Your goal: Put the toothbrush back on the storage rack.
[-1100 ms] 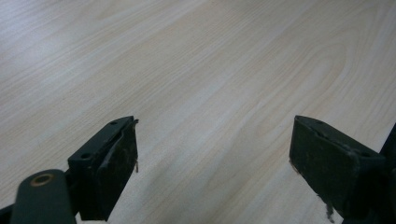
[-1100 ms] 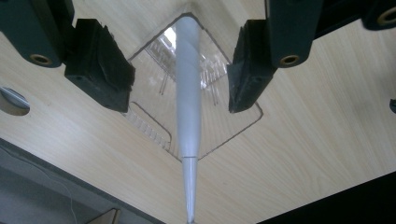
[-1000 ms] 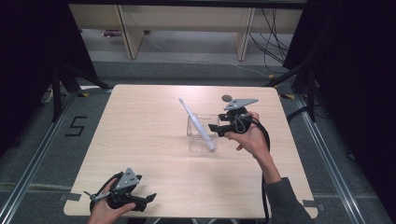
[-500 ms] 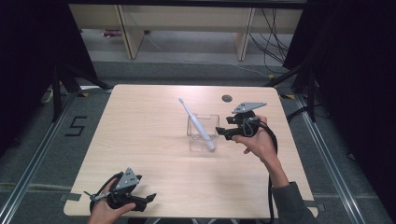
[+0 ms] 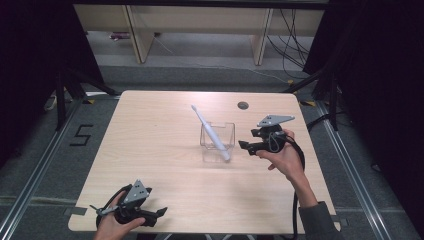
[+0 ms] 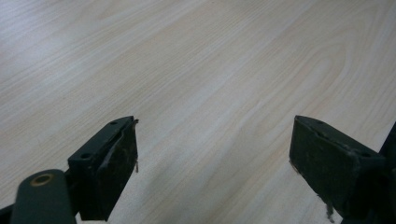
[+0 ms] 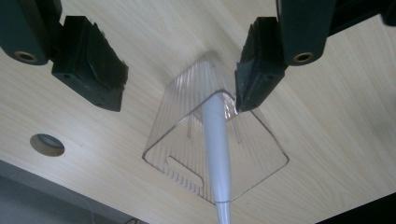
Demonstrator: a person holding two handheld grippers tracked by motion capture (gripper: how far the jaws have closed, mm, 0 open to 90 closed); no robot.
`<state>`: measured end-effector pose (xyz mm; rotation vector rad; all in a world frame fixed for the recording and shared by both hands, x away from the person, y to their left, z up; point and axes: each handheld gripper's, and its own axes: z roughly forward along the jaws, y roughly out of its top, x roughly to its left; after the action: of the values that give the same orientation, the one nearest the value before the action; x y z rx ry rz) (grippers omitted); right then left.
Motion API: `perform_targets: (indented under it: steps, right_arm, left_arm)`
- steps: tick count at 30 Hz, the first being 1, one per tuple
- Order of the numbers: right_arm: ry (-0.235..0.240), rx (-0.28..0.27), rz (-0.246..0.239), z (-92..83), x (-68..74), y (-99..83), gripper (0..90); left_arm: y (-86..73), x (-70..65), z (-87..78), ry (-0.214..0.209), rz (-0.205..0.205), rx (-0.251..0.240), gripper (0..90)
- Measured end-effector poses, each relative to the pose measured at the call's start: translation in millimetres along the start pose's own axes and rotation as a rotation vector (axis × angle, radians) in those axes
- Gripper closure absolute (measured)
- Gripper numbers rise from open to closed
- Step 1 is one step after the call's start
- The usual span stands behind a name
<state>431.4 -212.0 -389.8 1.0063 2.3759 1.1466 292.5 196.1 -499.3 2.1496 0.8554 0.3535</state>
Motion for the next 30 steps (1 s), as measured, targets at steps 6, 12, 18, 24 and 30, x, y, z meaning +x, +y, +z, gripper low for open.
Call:
perform_targets:
  steps: [6,12,18,24,30]
  right_arm:
    - [-0.010,0.001,0.026,-5.1,-1.9,-9.4,32.2]
    - [-0.028,-0.014,0.052,-8.8,-0.5,-21.3,30.8]
    - [-0.040,-0.024,0.059,-11.1,-2.1,-32.3,30.2]
    - [-0.024,-0.006,0.070,-13.5,4.8,-45.9,30.1]
    - [-0.026,-0.014,0.075,-13.1,9.4,-55.7,30.1]
  left_arm:
    - [-0.1,0.2,0.5,0.004,0.001,0.000,14.7]
    - [-0.1,0.1,0.5,0.004,-0.003,0.000,14.7]
    - [0.0,-0.1,0.2,-0.001,-0.002,0.001,14.7]
    - [-0.3,0.1,1.3,0.002,-0.002,-0.006,14.7]
    - [-0.4,-1.1,1.5,-0.001,-0.015,-0.003,14.7]
